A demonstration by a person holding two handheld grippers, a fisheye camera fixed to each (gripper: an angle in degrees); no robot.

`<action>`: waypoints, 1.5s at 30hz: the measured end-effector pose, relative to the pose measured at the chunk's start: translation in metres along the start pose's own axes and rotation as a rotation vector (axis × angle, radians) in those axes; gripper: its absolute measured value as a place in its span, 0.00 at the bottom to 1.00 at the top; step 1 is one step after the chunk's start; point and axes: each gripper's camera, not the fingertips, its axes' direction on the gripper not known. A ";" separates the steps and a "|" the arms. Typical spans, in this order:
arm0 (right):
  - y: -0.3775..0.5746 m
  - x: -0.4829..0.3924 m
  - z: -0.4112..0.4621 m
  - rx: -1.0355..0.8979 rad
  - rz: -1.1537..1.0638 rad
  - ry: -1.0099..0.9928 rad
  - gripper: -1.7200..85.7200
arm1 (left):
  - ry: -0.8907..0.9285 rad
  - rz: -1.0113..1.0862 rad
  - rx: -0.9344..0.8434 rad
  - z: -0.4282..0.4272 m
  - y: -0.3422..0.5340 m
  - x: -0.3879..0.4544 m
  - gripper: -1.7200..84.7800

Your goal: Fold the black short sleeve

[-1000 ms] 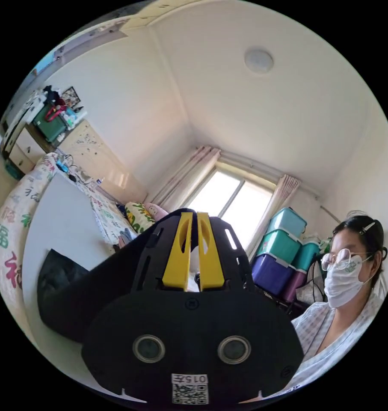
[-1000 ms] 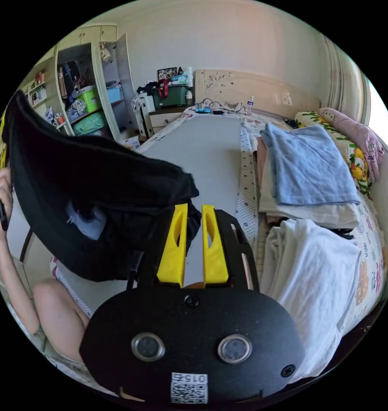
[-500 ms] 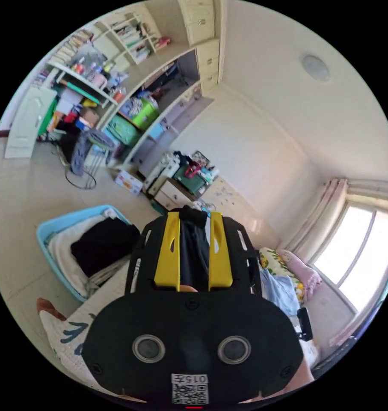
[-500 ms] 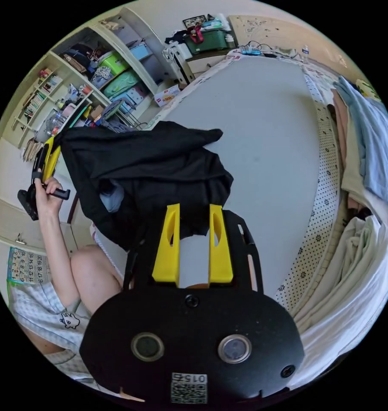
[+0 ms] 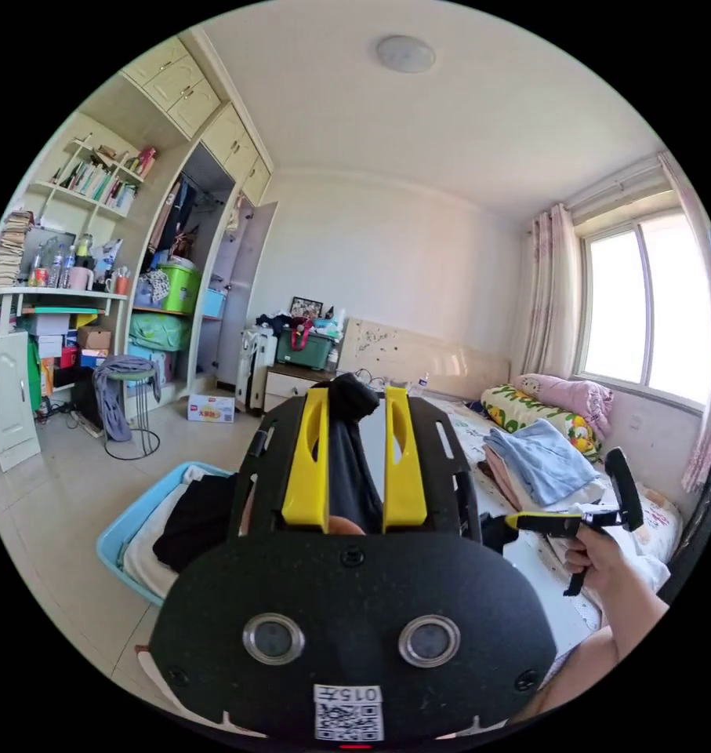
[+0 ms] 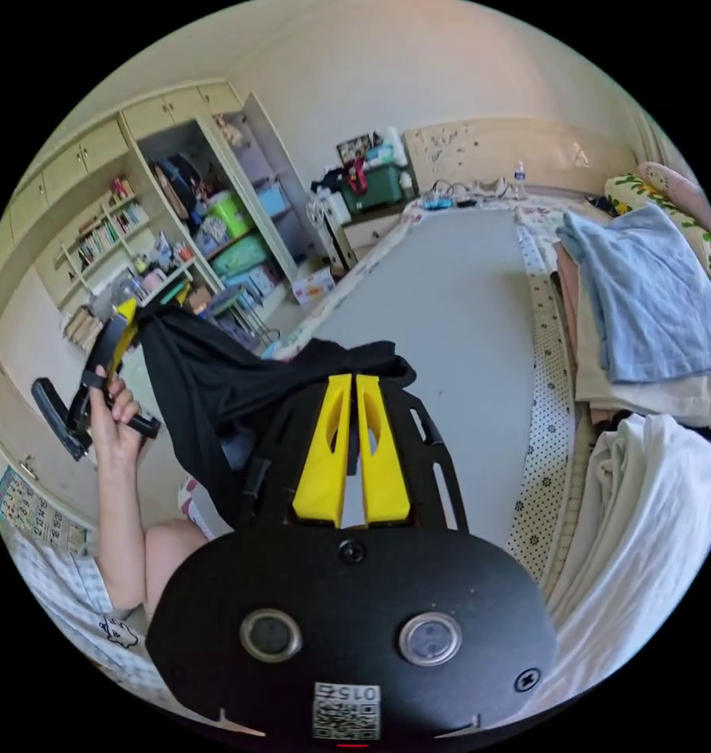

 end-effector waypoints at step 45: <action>-0.033 -0.095 0.031 -0.164 -0.420 -0.593 0.02 | 0.767 0.699 -0.370 0.076 0.055 0.131 0.18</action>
